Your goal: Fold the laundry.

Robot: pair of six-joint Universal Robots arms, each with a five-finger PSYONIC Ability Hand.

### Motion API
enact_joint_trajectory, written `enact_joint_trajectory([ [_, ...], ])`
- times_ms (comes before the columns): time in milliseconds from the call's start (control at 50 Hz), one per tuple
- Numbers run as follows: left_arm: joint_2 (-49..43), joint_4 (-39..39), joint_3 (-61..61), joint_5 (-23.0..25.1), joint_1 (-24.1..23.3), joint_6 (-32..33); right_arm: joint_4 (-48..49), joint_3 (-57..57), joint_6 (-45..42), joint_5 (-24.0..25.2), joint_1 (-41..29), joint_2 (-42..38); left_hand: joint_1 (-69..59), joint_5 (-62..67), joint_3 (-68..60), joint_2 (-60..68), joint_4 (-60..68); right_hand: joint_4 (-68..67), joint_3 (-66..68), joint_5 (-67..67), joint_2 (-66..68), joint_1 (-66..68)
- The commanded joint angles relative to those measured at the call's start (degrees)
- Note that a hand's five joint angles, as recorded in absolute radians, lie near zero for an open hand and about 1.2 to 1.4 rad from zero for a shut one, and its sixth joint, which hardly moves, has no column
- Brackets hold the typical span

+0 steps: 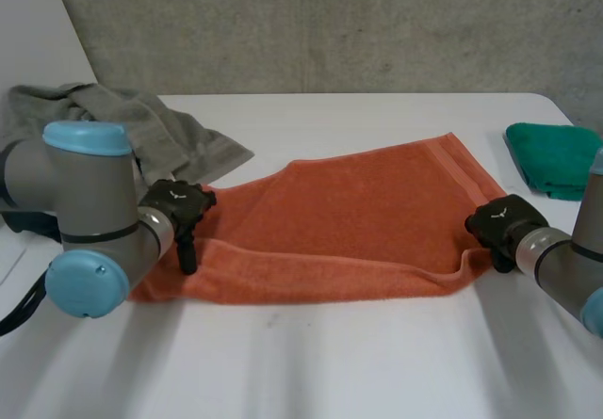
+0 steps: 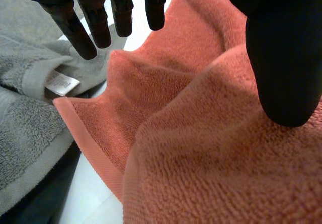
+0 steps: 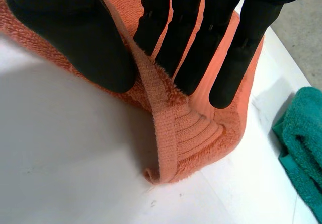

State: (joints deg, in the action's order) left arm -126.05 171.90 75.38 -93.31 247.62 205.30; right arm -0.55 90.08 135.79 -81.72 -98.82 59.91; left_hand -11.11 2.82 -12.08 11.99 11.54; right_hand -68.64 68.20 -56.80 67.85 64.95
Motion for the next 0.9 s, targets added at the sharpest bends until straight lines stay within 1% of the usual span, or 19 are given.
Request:
enact_joint_trajectory([
  [20,-3.32,-0.34,-0.76,0.06,0.32,3.87,0.20,0.45,-1.40,-0.20,-0.41,-0.23,-7.65,5.94,-6.68,6.77,7.22,-11.36,11.80,-13.20,12.15,15.05],
  [80,-3.67,-0.43,-0.67,-0.12,0.50,4.23,0.29,0.36,-1.58,-0.20,-0.41,-0.14,-14.22,12.51,-13.25,13.34,13.79,-11.36,11.80,-13.20,12.15,15.05],
  [160,-3.41,0.09,-0.58,0.15,1.02,4.14,0.37,0.09,-1.58,-0.20,-0.41,-0.14,-45.62,43.91,-44.66,44.74,45.19,-11.36,11.80,-13.20,12.15,15.05],
  [180,-2.97,0.71,-0.41,0.41,1.02,4.05,0.46,-0.08,-1.58,-0.20,-0.41,-0.06,-58.52,56.81,-57.55,57.64,58.09,-11.36,11.80,-13.20,12.15,15.05],
  [200,-2.80,1.06,-0.41,0.58,1.02,4.05,0.55,-0.17,-1.58,-0.20,-0.41,0.03,-66.31,64.60,-65.34,65.43,65.88,-11.36,11.80,-13.20,12.15,15.05],
  [220,-2.53,1.41,-0.32,0.67,0.94,3.97,0.64,-0.26,-1.49,-0.28,-0.41,0.12,-68.86,67.15,-67.90,67.98,68.43,-11.36,11.80,-13.20,12.15,15.05],
  [440,3.18,7.65,-5.32,1.11,-0.38,3.88,0.64,-4.64,-1.32,-1.87,-1.37,2.05,-68.89,67.18,-67.92,68.01,68.46,-11.36,11.80,-13.20,12.15,15.05],
  [520,1.61,9.32,-11.99,1.20,-1.17,5.10,1.69,-11.05,-0.62,-2.04,-2.43,1.53,-68.89,67.18,-67.92,68.01,68.46,-11.36,11.80,-13.20,12.15,15.05],
  [540,0.21,9.85,-15.93,0.94,-1.09,5.54,3.00,-15.77,0.26,-2.91,-2.60,0.48,-68.89,67.18,-67.92,68.01,68.46,-11.36,11.80,-13.20,12.15,15.05],
  [600,-1.38,10.73,-22.71,0.50,-0.56,5.64,6.42,-24.48,3.85,-7.56,-2.60,-1.02,-68.89,67.18,-67.92,68.01,68.46,-11.36,11.80,-13.20,12.15,15.05],
  [620,-1.30,11.69,-27.08,0.67,-0.38,4.94,9.48,-30.34,7.52,-12.28,-2.69,-1.98,-68.89,67.18,-67.92,68.01,68.46,-11.36,11.80,-13.20,12.15,15.05],
  [640,-1.21,12.74,-29.13,0.76,-0.30,4.15,11.25,-33.36,9.39,-14.76,-2.69,-2.42,-68.89,67.18,-67.92,68.01,68.46,-11.36,11.80,-13.20,12.15,15.05],
  [680,-0.60,15.20,-32.82,1.02,-0.47,2.13,14.60,-38.46,12.64,-18.90,-2.69,-3.13,-68.89,67.18,-67.92,68.01,68.46,-11.36,11.80,-13.20,12.15,15.05],
  [700,0.27,18.70,-35.19,0.76,-0.47,-0.75,17.31,-43.01,15.53,-21.96,-2.78,-3.74,-68.89,67.18,-67.92,68.01,68.46,-11.36,11.80,-13.20,12.15,15.05],
  [720,0.72,20.38,-36.00,0.67,-0.47,-2.35,18.55,-44.80,16.78,-22.95,-2.78,-3.83,-68.89,67.18,-67.92,68.01,68.46,-11.36,11.80,-13.20,12.15,15.05],
  [760,1.42,23.46,-36.53,0.32,-0.65,-5.52,19.97,-47.36,18.54,-23.49,-2.69,-4.01,-68.89,67.18,-67.92,68.01,68.46,-11.36,11.80,-13.20,12.15,15.05],
  [780,1.86,26.00,-36.27,-0.03,-0.82,-8.05,20.23,-48.32,19.68,-23.05,-2.87,-4.01,-68.89,67.18,-67.92,68.01,68.46,-11.36,11.80,-13.20,12.15,15.05],
  [820,2.04,27.86,-35.48,-0.64,-1.00,-10.09,20.06,-48.16,20.65,-22.18,-3.13,-3.84,-68.89,67.18,-67.92,68.01,68.46,-11.36,11.80,-13.20,12.15,15.05],
  [900,1.43,28.84,-31.18,-1.26,-1.26,-10.98,19.10,-43.25,22.23,-18.84,-3.83,-3.48,-68.89,67.18,-67.92,68.01,68.46,-11.36,11.80,-13.20,12.15,15.05],
])
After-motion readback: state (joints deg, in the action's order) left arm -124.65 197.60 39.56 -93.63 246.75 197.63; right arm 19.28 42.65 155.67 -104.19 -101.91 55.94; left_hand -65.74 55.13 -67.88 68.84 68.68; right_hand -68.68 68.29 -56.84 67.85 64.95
